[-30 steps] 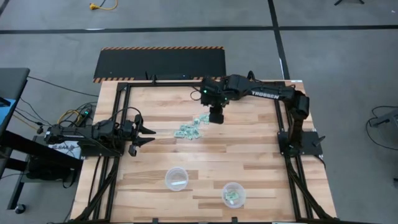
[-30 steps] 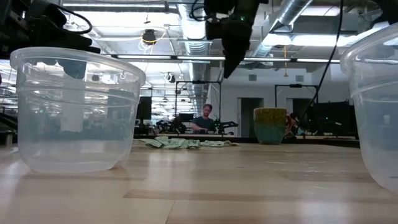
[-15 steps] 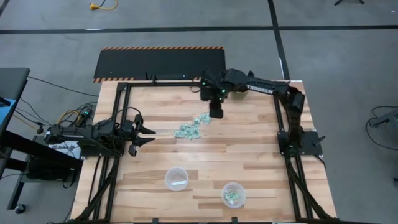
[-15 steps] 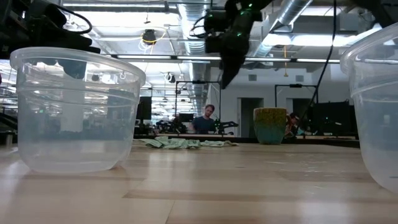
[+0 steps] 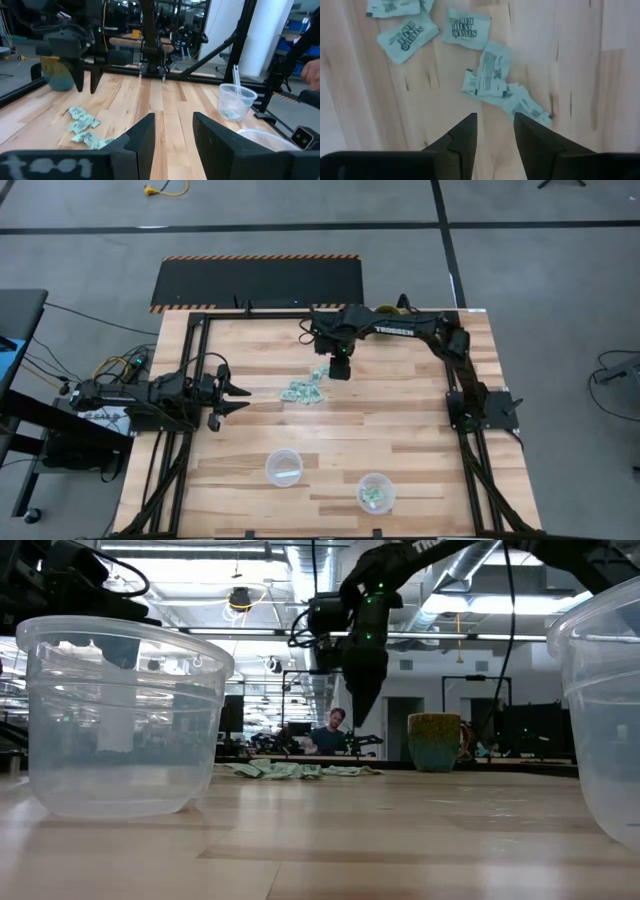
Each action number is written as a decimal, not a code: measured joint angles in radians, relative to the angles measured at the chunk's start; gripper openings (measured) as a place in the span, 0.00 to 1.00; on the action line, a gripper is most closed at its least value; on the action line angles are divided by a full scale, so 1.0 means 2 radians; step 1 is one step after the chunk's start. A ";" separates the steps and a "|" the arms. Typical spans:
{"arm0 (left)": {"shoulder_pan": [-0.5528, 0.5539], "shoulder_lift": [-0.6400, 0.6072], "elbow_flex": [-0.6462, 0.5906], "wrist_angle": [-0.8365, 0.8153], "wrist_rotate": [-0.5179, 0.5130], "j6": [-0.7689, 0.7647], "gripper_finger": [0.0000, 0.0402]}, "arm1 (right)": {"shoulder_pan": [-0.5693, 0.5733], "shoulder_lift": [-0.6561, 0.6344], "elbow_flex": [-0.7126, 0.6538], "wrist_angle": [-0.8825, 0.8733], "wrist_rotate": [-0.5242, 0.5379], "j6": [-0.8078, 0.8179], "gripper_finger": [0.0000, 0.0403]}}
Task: Pick and place items into bin
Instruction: Put the stevia packet into the right transparent bin
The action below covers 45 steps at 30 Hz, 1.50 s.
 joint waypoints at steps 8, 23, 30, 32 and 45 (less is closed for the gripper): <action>0.000 0.000 0.000 0.000 0.000 0.004 0.30 | -0.014 0.023 0.000 0.001 0.003 0.005 0.31; 0.000 0.000 0.000 0.000 0.000 0.005 0.30 | -0.015 0.071 0.000 -0.004 0.007 0.032 0.31; 0.000 0.000 0.000 0.000 0.000 0.002 0.30 | -0.020 0.070 0.001 -0.001 0.027 0.032 0.30; 0.000 0.000 0.000 0.000 0.000 0.005 0.30 | -0.023 0.070 0.001 0.000 0.027 0.032 0.31; 0.000 0.000 0.000 0.000 0.000 0.007 0.30 | -0.018 0.070 0.001 0.013 0.031 0.045 0.30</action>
